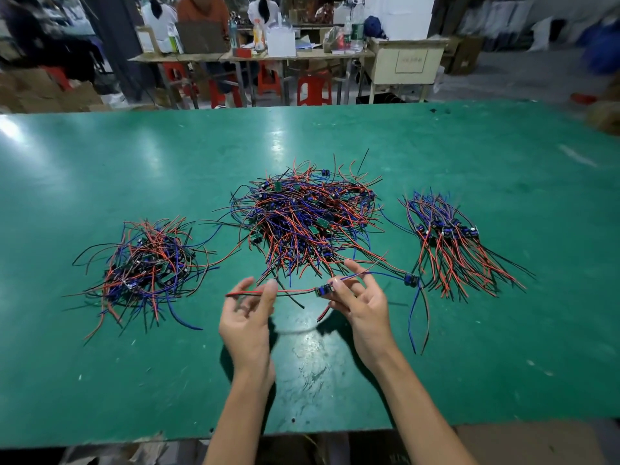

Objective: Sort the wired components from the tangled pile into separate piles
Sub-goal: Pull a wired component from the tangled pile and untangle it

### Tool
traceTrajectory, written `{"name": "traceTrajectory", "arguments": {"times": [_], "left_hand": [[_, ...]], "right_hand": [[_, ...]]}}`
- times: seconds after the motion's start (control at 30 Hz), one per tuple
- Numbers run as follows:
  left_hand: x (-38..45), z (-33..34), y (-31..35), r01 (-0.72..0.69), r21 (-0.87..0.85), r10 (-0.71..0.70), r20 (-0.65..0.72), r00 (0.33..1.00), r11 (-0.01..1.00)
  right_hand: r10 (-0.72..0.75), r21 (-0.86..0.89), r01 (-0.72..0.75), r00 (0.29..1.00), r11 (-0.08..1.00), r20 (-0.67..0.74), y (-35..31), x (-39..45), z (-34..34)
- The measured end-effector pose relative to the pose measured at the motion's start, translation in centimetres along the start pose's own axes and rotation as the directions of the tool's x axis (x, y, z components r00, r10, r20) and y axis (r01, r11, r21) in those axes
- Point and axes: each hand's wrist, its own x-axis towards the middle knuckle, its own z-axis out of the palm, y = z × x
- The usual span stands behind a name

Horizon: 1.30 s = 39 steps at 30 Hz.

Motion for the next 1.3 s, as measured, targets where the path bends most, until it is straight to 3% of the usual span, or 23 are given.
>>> {"name": "traceTrajectory", "arguments": {"times": [0.07, 0.13, 0.17, 0.23, 0.27, 0.33, 0.43, 0.5, 0.57, 0.77, 0.87, 0.9, 0.97, 1.03, 1.07, 1.17, 1.3], "left_hand": [[0.2, -0.2, 0.6, -0.046, 0.099, 0.062, -0.159, 0.985, 0.994], [0.1, -0.2, 1.3, -0.161, 0.456, 0.317, -0.289, 0.903, 0.875], [-0.1, -0.3, 1.6, -0.254, 0.619, 0.485, -0.236, 0.842, 0.743], [-0.6, 0.1, 2.6, -0.482, 0.738, 0.649, 0.080, 0.757, 0.471], [-0.8, 0.4, 3.0, -0.570, 0.726, 0.601, 0.271, 0.752, 0.385], [-1.1, 0.9, 4.0, -0.609, 0.748, 0.307, 0.534, 0.788, 0.264], [-0.9, 1.7, 5.2, -0.592, 0.806, -0.018, 0.592, 0.806, -0.007], [-0.4, 1.9, 5.9, -0.571, 0.817, -0.150, 0.556, 0.818, -0.082], [0.3, 1.8, 6.7, -0.546, 0.835, -0.266, 0.514, 0.816, -0.062], [2.0, 0.4, 7.5, -0.556, 0.830, -0.414, 0.496, 0.763, -0.030], [2.8, 0.3, 6.7, -0.550, 0.835, -0.362, 0.507, 0.782, -0.019], [3.0, 0.5, 6.2, -0.539, 0.841, -0.308, 0.526, 0.792, 0.050], [2.9, 1.5, 5.0, -0.449, 0.833, -0.301, 0.540, 0.786, 0.322], [2.3, 2.5, 3.9, -0.285, 0.762, -0.406, 0.575, 0.711, 0.581], [2.0, 2.7, 3.3, -0.205, 0.724, -0.440, 0.592, 0.675, 0.659], [1.6, 2.4, 1.9, -0.009, 0.645, -0.479, 0.577, 0.661, 0.764], [1.2, 2.0, 1.0, 0.137, 0.574, -0.504, 0.552, 0.664, 0.808]], "right_hand": [[-0.010, -0.024, 0.010, 1.000, 1.000, 0.002, 0.2, 0.0, 0.0], [-0.024, -0.050, 0.024, 1.000, 0.998, 0.012, 0.2, 0.0, 0.1], [-0.032, -0.068, 0.033, 0.999, 0.997, 0.018, 0.3, 0.0, 0.1], [-0.044, -0.105, 0.048, 0.998, 0.993, 0.033, 0.3, 0.0, 0.1], [-0.045, -0.122, 0.050, 0.998, 0.991, 0.044, 0.3, 0.0, 0.1], [-0.039, -0.152, 0.048, 0.997, 0.987, 0.061, 0.4, -0.1, 0.2], [-0.042, -0.191, 0.054, 0.997, 0.980, 0.064, 0.5, -0.2, 0.3], [-0.060, -0.209, 0.070, 0.997, 0.975, 0.057, 0.5, -0.2, 0.3], [-0.069, -0.214, 0.077, 0.996, 0.974, 0.048, 0.5, -0.2, 0.2], [-0.074, -0.200, 0.078, 0.997, 0.977, 0.025, 0.5, -0.1, 0.2], [-0.069, -0.200, 0.079, 0.996, 0.977, 0.055, 0.6, -0.2, 0.2], [-0.064, -0.213, 0.079, 0.995, 0.974, 0.078, 0.7, -0.2, 0.1], [-0.066, -0.249, 0.096, 0.990, 0.964, 0.123, 0.7, -0.3, 0.1], [-0.086, -0.273, 0.125, 0.985, 0.954, 0.150, 0.7, -0.4, 0.0], [-0.101, -0.277, 0.140, 0.983, 0.951, 0.151, 0.7, -0.4, -0.1], [-0.143, -0.346, 0.173, 0.984, 0.922, 0.109, 1.1, -0.3, -0.1], [-0.144, -0.417, 0.131, 0.990, 0.900, 0.001, 1.7, 0.2, -0.3]]}}
